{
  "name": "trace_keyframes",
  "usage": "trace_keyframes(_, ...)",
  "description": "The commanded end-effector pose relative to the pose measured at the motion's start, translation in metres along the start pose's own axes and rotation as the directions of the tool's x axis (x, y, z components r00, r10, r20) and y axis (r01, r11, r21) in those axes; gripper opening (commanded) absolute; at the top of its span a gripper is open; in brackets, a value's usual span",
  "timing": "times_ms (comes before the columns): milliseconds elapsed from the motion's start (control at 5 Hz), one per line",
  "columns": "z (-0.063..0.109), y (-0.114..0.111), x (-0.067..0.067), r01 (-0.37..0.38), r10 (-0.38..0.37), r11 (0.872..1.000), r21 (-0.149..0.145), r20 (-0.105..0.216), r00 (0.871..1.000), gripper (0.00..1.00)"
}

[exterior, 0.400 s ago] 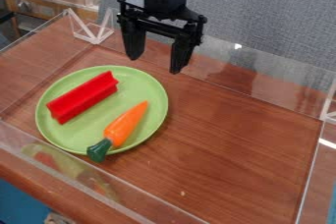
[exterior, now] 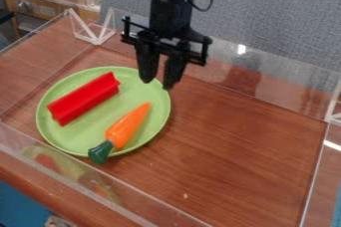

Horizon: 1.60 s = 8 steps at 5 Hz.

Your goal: Move the carrot from the green plate to the table

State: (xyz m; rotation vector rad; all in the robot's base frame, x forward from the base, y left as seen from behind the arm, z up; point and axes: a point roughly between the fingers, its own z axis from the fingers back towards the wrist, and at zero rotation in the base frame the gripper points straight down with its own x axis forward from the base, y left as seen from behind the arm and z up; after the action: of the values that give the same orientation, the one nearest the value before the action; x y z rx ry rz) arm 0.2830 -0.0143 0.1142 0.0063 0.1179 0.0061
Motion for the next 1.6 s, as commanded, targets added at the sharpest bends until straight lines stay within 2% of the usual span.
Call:
trace_keyframes(0, 0.019, 0.01, 0.009, -0.002, 0.001, 1.0, 0.005, 0.056, 0.998, 1.0)
trace_keyframes(200, 0.027, 0.022, 0.019, -0.013, 0.012, 1.0, 0.012, 0.075, 0.997, 1.0)
trace_keyframes(400, 0.036, 0.018, 0.011, 0.054, -0.055, 0.998, 0.018, 0.096, 0.994, 1.0)
trace_keyframes(800, 0.042, 0.0, -0.005, 0.166, -0.167, 0.986, 0.017, 0.119, 0.979, 1.0)
trace_keyframes(1000, 0.042, 0.004, -0.002, 0.128, -0.13, 0.992, 0.02, 0.126, 0.984, 1.0)
trace_keyframes(1200, 0.035, 0.01, 0.002, 0.098, -0.1, 0.995, 0.024, 0.114, 0.988, 1.0)
trace_keyframes(1400, 0.032, 0.016, 0.012, 0.1, -0.102, 0.995, 0.03, 0.098, 0.99, 1.0)
